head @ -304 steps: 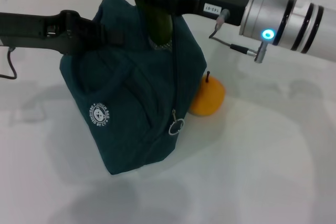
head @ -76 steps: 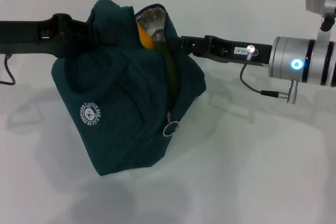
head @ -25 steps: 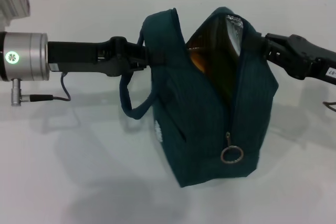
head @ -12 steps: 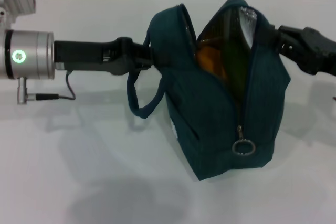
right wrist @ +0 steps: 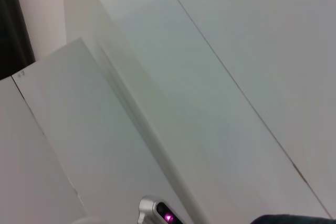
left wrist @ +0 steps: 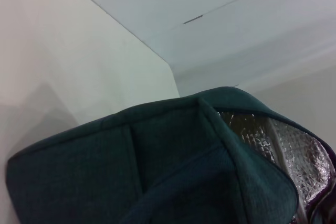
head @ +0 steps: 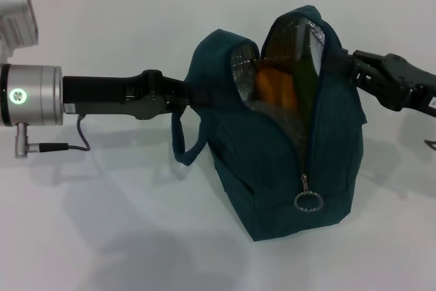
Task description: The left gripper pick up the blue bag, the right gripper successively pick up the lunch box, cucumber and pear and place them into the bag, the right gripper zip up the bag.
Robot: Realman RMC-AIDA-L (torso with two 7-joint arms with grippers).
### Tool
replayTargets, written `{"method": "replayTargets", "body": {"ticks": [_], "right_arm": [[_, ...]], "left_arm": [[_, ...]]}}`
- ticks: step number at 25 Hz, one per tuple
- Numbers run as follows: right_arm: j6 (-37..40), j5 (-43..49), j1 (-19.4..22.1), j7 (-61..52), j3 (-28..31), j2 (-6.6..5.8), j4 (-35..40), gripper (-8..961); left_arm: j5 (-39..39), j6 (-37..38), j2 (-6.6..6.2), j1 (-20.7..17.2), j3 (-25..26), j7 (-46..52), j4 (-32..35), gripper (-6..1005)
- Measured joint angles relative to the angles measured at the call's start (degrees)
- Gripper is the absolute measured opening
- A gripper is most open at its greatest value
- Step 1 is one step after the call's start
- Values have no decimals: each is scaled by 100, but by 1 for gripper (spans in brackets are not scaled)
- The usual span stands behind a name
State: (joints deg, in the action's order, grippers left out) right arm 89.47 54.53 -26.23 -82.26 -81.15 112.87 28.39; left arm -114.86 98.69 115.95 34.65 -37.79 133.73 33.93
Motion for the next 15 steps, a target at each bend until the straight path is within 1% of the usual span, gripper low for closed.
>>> {"method": "replayTargets", "body": {"ticks": [4, 9, 15], "right_arm": [[163, -20, 79, 6, 45, 1, -28, 134], [347, 5, 279, 99, 241, 5, -29, 316], [754, 9, 656, 397, 379, -50, -29, 444]], "left_arm": [[21, 22, 14, 0, 1, 7, -6, 41], [28, 29, 26, 36, 1, 17, -86, 41], [35, 33, 43, 32, 1, 51, -90, 41]]}}
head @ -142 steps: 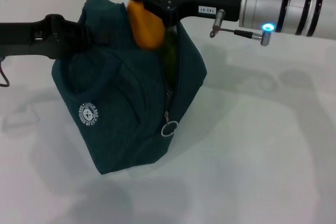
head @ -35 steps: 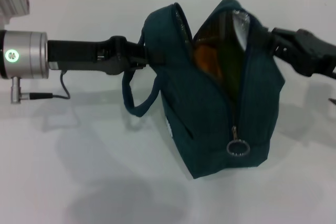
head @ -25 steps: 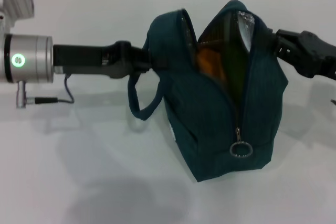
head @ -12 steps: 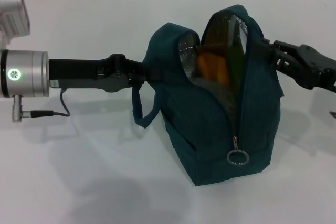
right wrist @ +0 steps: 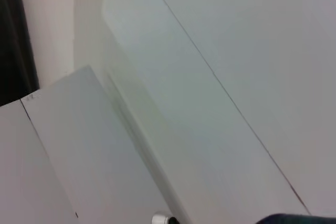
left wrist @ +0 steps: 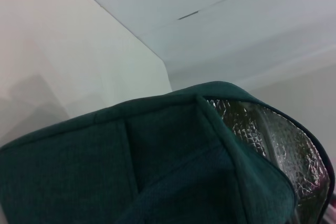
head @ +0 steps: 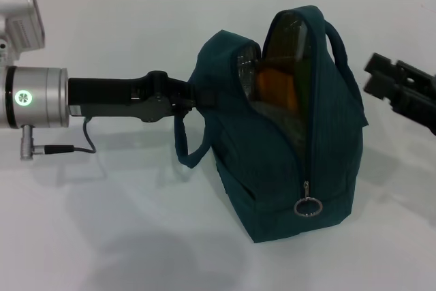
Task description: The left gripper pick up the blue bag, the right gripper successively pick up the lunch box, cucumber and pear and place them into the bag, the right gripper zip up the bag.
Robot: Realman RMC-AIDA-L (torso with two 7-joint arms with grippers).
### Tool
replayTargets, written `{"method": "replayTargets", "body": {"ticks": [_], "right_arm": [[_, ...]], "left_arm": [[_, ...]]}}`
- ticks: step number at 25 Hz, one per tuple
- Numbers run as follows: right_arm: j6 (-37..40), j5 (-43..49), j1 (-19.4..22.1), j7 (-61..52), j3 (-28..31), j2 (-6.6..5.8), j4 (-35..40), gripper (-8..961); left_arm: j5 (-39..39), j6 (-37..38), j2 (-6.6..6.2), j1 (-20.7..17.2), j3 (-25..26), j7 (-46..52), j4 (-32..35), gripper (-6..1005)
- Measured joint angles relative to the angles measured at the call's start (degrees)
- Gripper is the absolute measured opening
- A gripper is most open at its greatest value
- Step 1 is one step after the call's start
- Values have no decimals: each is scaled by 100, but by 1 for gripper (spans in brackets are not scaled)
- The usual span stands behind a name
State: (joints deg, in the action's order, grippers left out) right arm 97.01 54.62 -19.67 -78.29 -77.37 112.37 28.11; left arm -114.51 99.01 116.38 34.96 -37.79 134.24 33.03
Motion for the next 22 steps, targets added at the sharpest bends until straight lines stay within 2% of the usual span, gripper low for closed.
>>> {"method": "replayTargets", "body": {"ticks": [5, 10, 16, 22], "right_arm": [[196, 419, 328, 662, 23, 48, -69, 551], [532, 825, 919, 2427, 37, 201, -347, 781], [660, 810, 1052, 3375, 34, 230, -1088, 784], [533, 1150, 866, 3553, -67, 279, -1377, 784]], "left_arm": [[16, 3, 29, -12, -1, -8, 1, 41], [13, 5, 40, -2, -3, -11, 2, 41], [-22, 4, 53, 15, -19, -21, 2, 42], [-8, 4, 74, 13, -70, -31, 2, 42]]}}
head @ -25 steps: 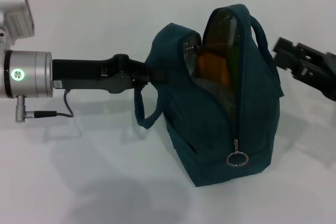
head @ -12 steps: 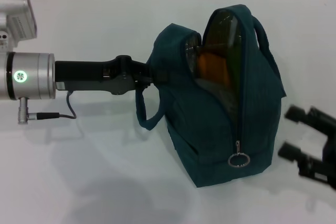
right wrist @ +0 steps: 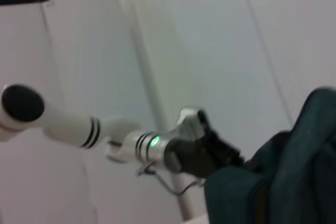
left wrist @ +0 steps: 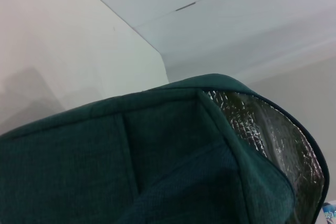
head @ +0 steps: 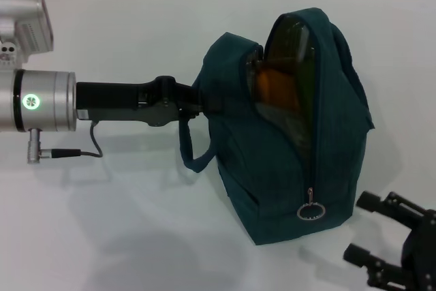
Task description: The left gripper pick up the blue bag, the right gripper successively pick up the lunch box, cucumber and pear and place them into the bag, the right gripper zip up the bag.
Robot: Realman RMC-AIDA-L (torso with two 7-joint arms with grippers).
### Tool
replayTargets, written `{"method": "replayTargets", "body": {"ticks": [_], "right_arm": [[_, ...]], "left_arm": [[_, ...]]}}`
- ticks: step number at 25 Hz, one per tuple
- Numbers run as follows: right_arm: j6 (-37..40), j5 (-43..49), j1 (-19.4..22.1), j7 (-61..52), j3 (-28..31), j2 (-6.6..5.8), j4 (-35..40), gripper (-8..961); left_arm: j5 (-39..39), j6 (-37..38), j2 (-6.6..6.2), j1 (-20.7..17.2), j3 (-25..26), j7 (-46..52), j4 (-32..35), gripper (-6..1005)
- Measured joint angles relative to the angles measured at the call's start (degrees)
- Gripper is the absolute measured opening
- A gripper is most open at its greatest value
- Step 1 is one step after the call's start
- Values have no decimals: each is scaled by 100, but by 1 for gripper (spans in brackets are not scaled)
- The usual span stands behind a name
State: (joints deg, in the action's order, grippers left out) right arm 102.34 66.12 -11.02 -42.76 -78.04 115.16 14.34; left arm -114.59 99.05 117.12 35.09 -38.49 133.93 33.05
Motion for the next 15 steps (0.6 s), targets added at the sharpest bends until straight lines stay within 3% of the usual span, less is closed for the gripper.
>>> {"method": "replayTargets", "body": {"ticks": [7, 15], "right_arm": [[-509, 132, -243, -49, -366, 27, 40, 783], [-736, 127, -429, -57, -395, 56, 59, 783]], "left_arm": [[14, 0, 22, -26, -1, -41, 0, 42], [7, -1, 35, -29, -1, -76, 0, 42]]}}
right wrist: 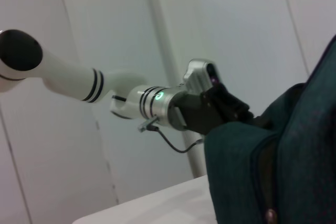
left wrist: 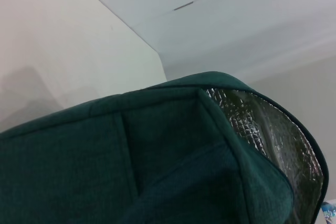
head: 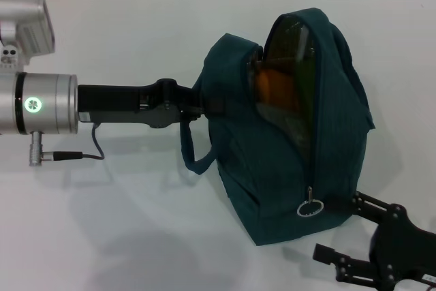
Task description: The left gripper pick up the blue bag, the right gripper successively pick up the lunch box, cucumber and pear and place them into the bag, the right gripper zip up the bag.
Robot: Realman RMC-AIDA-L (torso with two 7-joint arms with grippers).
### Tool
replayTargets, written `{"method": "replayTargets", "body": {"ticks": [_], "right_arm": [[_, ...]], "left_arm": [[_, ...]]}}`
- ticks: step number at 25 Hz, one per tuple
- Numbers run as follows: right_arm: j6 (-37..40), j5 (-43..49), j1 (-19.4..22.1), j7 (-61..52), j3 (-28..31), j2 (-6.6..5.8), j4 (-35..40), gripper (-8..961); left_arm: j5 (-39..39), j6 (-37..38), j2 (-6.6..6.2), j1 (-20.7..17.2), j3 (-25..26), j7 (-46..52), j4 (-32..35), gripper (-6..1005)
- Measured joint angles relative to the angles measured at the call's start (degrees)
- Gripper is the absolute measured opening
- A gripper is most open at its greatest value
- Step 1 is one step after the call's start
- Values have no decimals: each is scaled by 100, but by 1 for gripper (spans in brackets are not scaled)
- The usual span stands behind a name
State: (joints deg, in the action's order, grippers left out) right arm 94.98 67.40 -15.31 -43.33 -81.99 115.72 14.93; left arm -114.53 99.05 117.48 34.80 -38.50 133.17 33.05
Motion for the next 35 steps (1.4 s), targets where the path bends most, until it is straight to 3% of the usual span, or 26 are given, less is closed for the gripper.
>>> {"method": "replayTargets", "body": {"ticks": [8, 28, 35], "right_arm": [[-214, -4, -361, -430, -456, 15, 10, 782], [-236, -283, -338, -433, -503, -3, -61, 781], [-315, -294, -330, -436, -497, -5, -71, 504]], "left_arm": [[-8, 0, -2, 29, 0, -43, 0, 42], [-2, 0, 1, 1, 0, -55, 0, 43], [11, 0, 3, -4, 0, -62, 0, 43]]}}
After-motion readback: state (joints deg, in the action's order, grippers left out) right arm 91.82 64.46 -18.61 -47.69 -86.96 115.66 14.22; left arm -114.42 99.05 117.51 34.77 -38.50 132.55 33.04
